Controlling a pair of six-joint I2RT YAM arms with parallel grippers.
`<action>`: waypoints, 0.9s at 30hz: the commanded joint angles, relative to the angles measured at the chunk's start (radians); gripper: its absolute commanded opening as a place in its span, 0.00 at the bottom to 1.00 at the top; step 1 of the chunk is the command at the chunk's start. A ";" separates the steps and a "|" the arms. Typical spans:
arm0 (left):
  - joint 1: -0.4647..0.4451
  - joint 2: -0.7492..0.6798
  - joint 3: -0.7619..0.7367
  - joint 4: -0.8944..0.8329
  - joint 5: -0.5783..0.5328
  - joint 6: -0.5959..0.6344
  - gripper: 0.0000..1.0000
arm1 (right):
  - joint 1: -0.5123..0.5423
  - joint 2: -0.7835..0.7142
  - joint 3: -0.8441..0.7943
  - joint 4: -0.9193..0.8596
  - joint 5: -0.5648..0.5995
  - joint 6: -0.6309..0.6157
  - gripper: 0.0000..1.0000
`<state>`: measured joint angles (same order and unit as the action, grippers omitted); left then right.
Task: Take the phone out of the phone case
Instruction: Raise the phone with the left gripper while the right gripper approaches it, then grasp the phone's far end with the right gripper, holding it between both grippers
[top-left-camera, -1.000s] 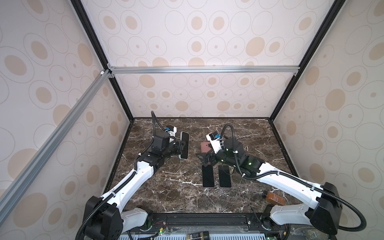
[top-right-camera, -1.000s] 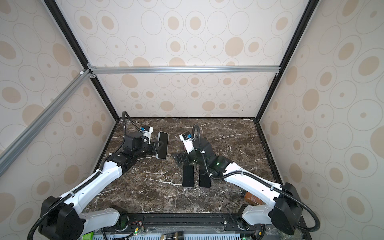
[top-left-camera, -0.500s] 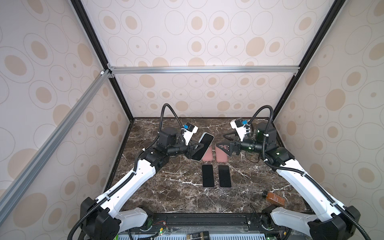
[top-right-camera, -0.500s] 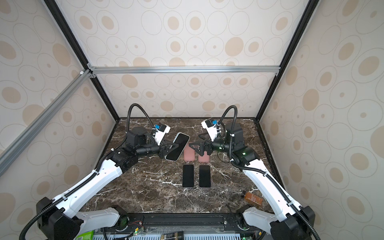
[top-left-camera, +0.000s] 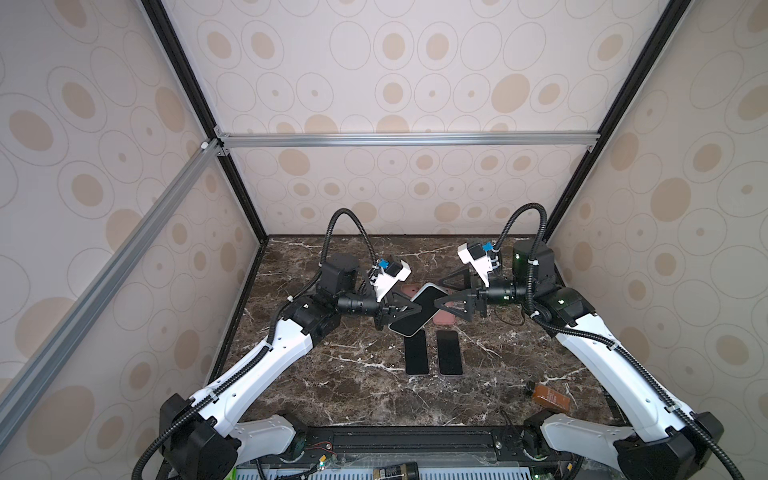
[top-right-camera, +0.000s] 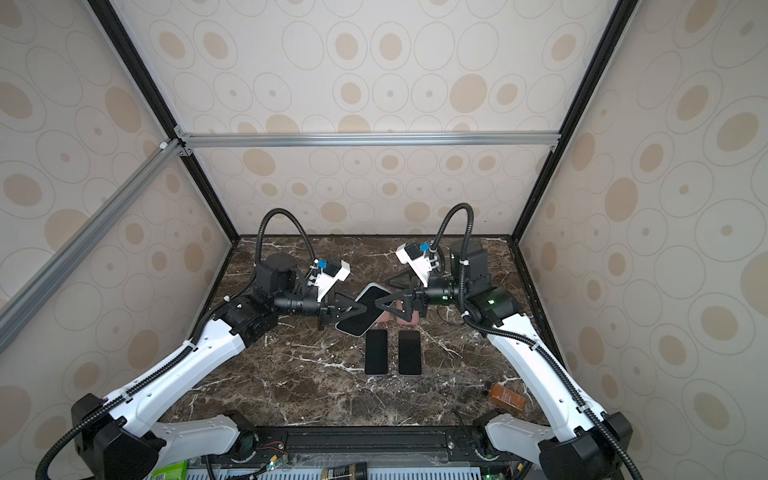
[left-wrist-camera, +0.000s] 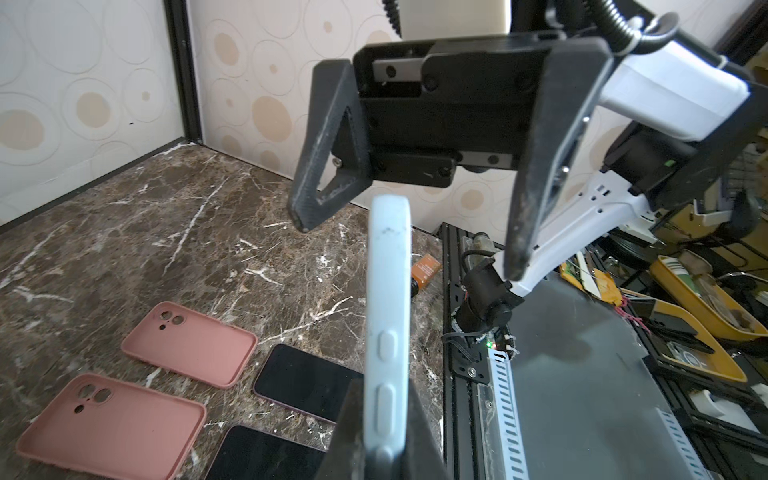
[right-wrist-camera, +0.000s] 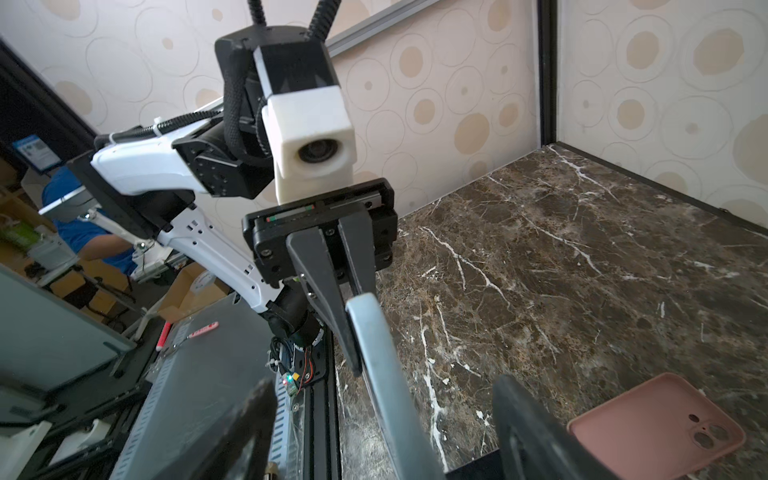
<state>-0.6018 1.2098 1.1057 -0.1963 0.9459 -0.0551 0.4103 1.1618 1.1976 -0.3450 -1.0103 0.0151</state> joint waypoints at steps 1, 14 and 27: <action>-0.010 -0.016 0.036 0.049 0.088 0.049 0.00 | -0.001 0.016 0.025 -0.033 -0.122 -0.035 0.76; -0.020 -0.007 0.029 0.059 0.132 0.043 0.00 | -0.002 0.054 0.034 -0.013 -0.248 0.008 0.29; -0.021 -0.018 -0.005 0.122 0.142 0.000 0.34 | -0.002 -0.016 -0.003 0.120 -0.189 0.093 0.00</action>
<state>-0.6140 1.2098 1.1034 -0.1459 1.0649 -0.0746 0.4103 1.1965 1.2018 -0.3016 -1.2083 0.0486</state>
